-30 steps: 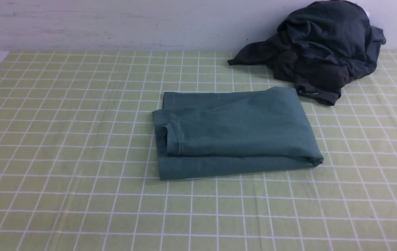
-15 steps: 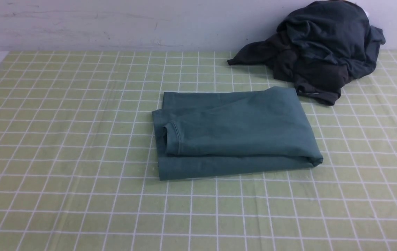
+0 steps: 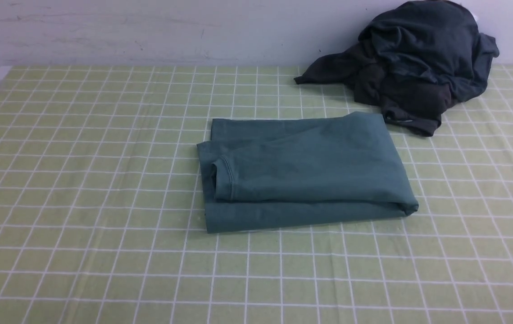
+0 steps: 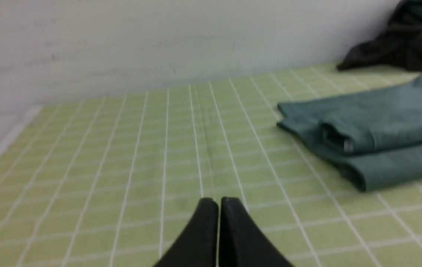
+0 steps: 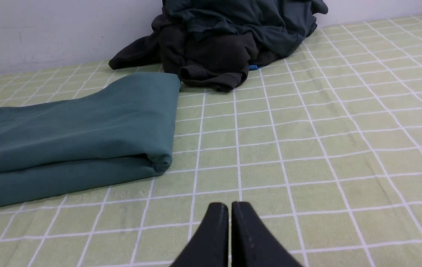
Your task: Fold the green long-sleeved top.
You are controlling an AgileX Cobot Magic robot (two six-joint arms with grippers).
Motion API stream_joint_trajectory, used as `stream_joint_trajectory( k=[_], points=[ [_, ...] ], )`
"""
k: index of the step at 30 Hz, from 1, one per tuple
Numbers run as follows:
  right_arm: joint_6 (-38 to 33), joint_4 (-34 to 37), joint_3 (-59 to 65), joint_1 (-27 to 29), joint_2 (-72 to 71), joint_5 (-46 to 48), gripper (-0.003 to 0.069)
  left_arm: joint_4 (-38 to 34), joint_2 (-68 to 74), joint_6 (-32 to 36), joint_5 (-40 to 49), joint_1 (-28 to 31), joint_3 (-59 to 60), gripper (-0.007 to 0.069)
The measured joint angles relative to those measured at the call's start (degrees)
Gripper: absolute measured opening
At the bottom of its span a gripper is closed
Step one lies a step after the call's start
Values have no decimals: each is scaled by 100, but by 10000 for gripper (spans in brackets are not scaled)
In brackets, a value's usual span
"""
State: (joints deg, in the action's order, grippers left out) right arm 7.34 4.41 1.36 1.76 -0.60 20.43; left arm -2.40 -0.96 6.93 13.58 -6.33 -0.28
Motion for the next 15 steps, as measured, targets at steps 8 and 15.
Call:
stream_joint_trajectory(
  k=[8,15],
  points=[
    [0,0,0,5,0,6,5,-165,6,-154,741,81,155,-3],
    [0,0,0,5,0,6,5,-177,6,-165,747,81,151,-3]
  ],
)
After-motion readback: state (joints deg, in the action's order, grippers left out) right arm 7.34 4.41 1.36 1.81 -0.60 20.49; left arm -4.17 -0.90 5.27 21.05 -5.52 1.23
